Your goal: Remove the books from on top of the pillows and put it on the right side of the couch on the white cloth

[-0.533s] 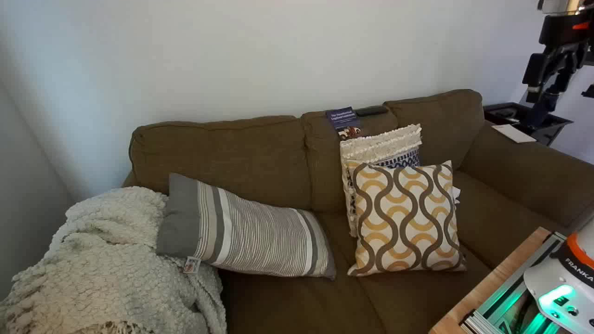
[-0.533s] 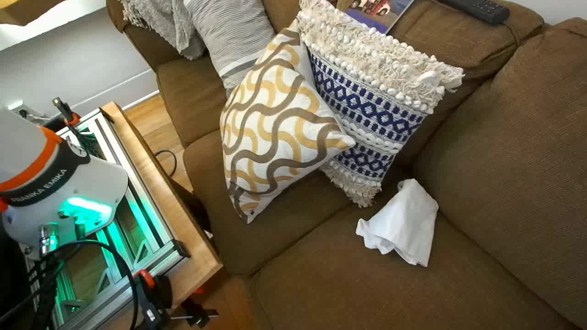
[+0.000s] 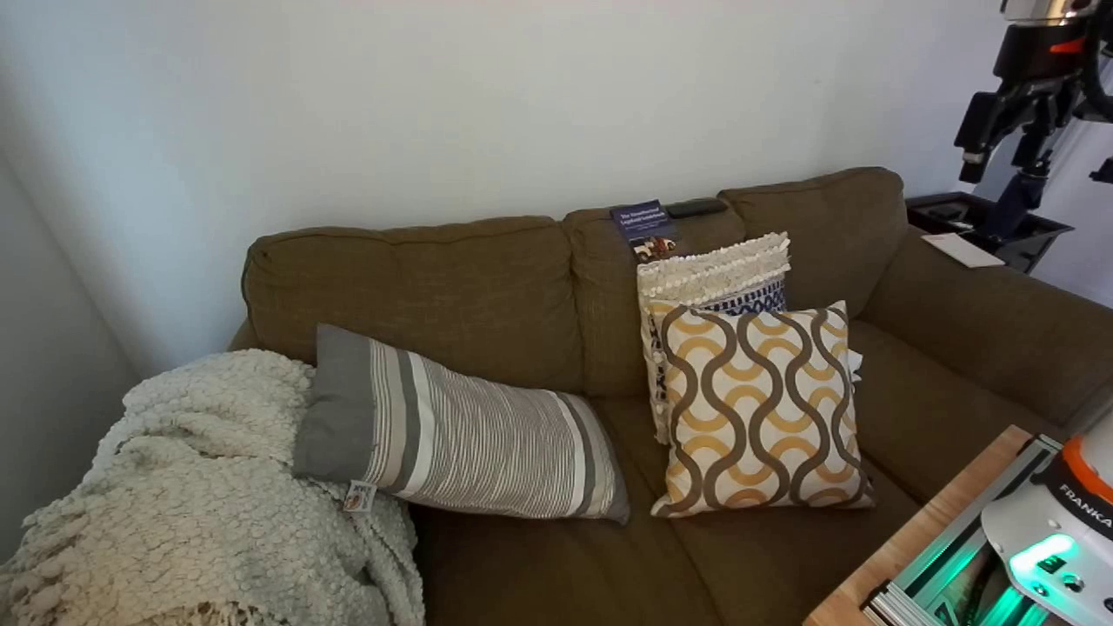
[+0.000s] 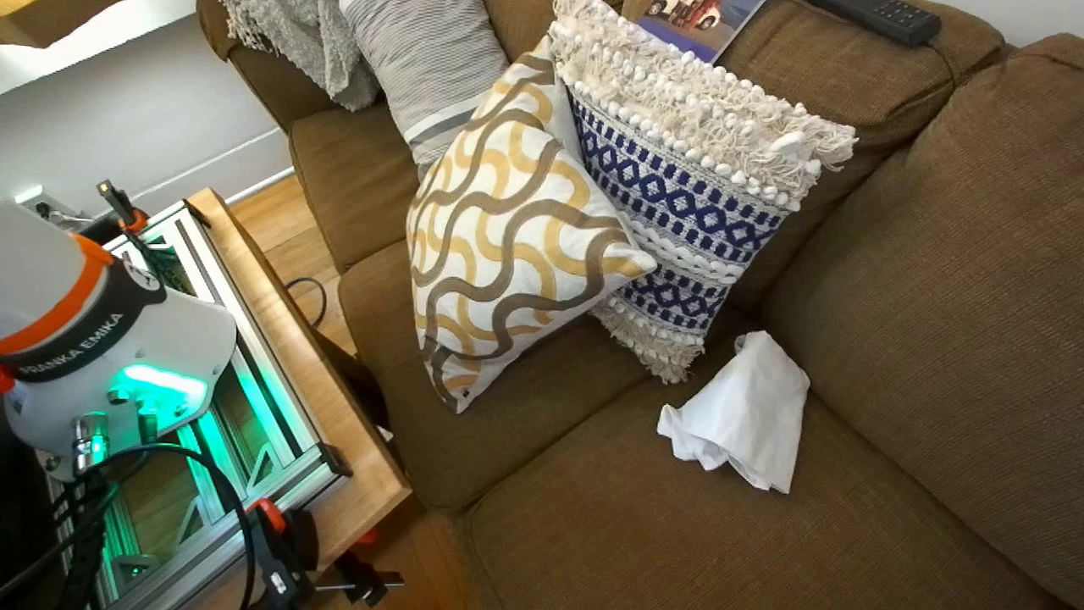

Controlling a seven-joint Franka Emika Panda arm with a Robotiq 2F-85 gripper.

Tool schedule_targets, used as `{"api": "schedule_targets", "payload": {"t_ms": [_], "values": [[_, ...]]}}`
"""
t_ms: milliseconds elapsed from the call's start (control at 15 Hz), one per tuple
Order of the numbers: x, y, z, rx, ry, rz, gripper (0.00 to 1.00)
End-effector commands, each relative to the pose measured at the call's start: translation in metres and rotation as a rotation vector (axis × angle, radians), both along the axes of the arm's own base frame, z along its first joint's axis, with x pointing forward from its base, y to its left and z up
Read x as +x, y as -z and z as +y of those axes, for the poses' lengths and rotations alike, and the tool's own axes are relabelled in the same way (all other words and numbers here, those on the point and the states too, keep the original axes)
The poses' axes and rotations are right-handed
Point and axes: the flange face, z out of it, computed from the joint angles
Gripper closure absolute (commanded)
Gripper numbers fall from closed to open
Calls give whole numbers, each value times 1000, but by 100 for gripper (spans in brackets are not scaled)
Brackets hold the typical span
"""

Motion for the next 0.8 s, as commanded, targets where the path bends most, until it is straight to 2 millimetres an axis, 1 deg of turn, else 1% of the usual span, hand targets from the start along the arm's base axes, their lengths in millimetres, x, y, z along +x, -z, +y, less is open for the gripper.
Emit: {"api": "schedule_targets", "payload": {"t_ms": [0, 133, 267, 333, 467, 533, 600, 733], "values": [[58, 7, -33, 52, 48, -38, 0], [92, 8, -44, 67, 29, -65, 0], [124, 4, -52, 94, -3, -68, 0], [138, -1, -54, 97, -4, -70, 0], [170, -13, -50, 99, 31, -69, 0], [187, -17, -46, 92, 44, -72, 0], [209, -18, -42, 68, 65, -76, 0], [237, -17, -37, 90, 78, -47, 0]]}}
